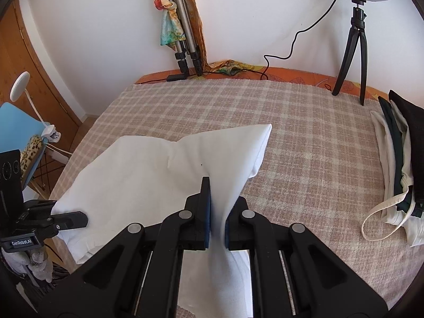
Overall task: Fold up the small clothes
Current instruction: 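Lift the folded shirt with both grippers and carry it to the clothes stack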
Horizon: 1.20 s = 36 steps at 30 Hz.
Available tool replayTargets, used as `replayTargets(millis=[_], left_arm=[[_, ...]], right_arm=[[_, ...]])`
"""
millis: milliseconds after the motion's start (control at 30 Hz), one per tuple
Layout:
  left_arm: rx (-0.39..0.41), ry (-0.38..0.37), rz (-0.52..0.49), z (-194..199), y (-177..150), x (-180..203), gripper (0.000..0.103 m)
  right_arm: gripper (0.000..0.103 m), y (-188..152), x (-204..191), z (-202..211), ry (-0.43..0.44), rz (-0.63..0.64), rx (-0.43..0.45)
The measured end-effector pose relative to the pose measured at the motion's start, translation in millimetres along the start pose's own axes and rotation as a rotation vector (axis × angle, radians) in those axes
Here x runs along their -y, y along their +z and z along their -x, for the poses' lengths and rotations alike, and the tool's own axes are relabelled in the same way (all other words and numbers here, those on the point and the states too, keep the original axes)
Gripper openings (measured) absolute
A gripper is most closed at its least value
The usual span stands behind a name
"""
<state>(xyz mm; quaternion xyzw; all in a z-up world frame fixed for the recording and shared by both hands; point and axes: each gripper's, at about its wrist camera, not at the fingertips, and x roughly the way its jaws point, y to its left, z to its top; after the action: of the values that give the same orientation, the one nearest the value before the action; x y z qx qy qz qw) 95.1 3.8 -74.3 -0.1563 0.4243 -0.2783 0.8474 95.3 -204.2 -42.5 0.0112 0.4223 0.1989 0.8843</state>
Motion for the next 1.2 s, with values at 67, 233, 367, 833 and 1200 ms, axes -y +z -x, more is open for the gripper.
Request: replayTargets(millis=[67,233,367,833,1200], left_arm=[[0.005,-0.008,-0.025,-2.2,5.4,11.0,0.008],[0.014,-0.045,-0.088,-16.0,22.5,43.2,0.008],[0.019,-0.081,-0.131,-30.7,39.0,70.4,0.008],[0.022,-0.168,-0.259,-101.6,90.2,165.7,0.008],[0.013,-0.198,-0.323,-166.1,125.6,225.8,0.008]], right_arm=[[0.008,4.1,4.5,11.5,-0.007,-0.001,0.018],[0.008,13.1,13.7,44.1,-0.108,0.057,0.057],[0.008,19.2,29.0,71.4,-0.184,0.085,0.090],[0.008,35.8,118.0,145.8,-0.399,0.075,0.169],[0.008,50.3,216.2,178.8,-0.502,0.008,0.210]])
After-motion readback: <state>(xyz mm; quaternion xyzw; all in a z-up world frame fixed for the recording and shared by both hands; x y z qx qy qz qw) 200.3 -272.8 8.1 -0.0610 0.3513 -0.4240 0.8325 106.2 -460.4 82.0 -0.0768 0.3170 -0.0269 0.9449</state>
